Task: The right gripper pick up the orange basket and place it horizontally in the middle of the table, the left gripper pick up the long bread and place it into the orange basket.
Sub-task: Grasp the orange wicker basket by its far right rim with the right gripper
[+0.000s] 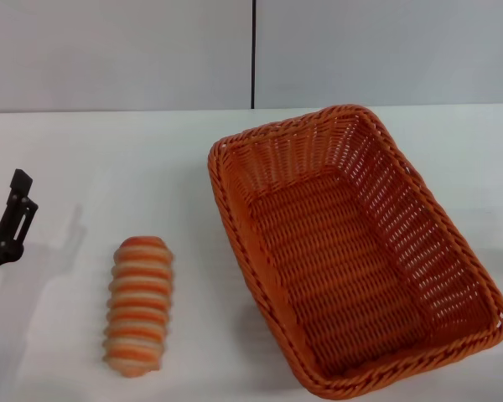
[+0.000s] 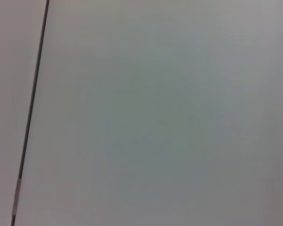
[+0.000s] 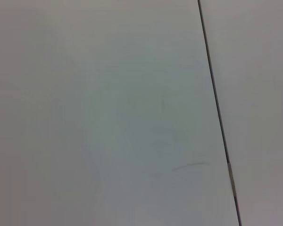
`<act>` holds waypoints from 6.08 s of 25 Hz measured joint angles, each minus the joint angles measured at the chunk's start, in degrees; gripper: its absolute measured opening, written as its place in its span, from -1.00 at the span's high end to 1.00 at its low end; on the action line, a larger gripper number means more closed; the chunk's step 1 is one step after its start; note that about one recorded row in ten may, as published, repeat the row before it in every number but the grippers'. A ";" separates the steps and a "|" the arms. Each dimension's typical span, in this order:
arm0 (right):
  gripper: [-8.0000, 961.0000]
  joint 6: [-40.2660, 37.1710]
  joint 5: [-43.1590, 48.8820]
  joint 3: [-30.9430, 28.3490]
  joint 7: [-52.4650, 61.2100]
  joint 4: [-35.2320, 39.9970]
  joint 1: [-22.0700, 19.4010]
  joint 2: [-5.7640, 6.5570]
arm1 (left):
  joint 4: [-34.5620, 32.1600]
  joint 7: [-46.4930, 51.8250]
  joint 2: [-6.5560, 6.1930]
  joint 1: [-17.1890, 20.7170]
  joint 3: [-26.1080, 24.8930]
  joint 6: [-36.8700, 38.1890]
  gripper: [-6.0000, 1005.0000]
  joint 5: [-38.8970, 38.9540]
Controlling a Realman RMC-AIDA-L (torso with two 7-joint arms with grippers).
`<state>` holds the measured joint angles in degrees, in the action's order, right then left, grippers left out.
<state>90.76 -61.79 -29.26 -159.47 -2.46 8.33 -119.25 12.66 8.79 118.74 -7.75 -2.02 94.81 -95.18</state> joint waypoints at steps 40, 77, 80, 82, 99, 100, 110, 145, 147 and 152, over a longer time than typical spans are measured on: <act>-0.30 8.28 0.28 36.32 96.29 66.37 14.18 0.84 | -1.43 -0.48 -0.18 -3.65 -0.44 -2.87 -0.44 0.11; -0.24 0.13 28.56 77.66 133.60 33.80 47.99 9.04 | -9.52 0.03 -0.62 -2.15 -8.33 -4.10 -0.43 0.44; -0.23 -0.58 29.67 77.71 133.96 33.55 48.36 8.30 | -9.57 0.08 -0.62 -1.93 -8.46 -4.08 -0.43 0.44; -0.23 -1.36 29.97 77.77 134.22 33.49 48.51 7.74 | -9.69 0.09 -0.62 -1.88 -8.69 -4.10 -0.43 0.44; -0.21 -2.10 30.12 77.68 135.04 36.21 48.40 7.10 | -10.20 0.11 -0.58 -2.99 -9.68 -4.71 -0.43 0.54; -0.20 -2.45 30.10 77.77 134.89 36.12 48.62 6.85 | -10.16 0.11 -0.57 -3.03 -9.70 -4.73 -0.43 0.54; -0.19 -2.83 30.15 78.96 134.42 35.38 52.41 4.28 | -9.82 0.16 -0.44 -2.89 -9.68 -4.75 -0.42 0.52; 0.43 -4.86 30.37 83.67 133.88 35.85 52.75 0.90 | -9.58 0.18 -0.27 -1.82 -10.36 -4.39 -0.42 0.53; 0.54 -5.09 30.24 83.67 133.50 35.85 52.75 0.81 | -9.58 0.18 -0.28 -1.83 -10.44 -4.42 -0.42 0.53; 0.66 -4.55 30.02 83.46 130.95 37.52 52.78 0.80 | -9.58 0.18 -0.35 -1.89 -10.98 -4.59 -0.41 0.53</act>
<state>86.21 -31.77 54.20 -28.51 35.06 61.11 -118.45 3.08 8.97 118.39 -9.64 -13.00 90.22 -94.66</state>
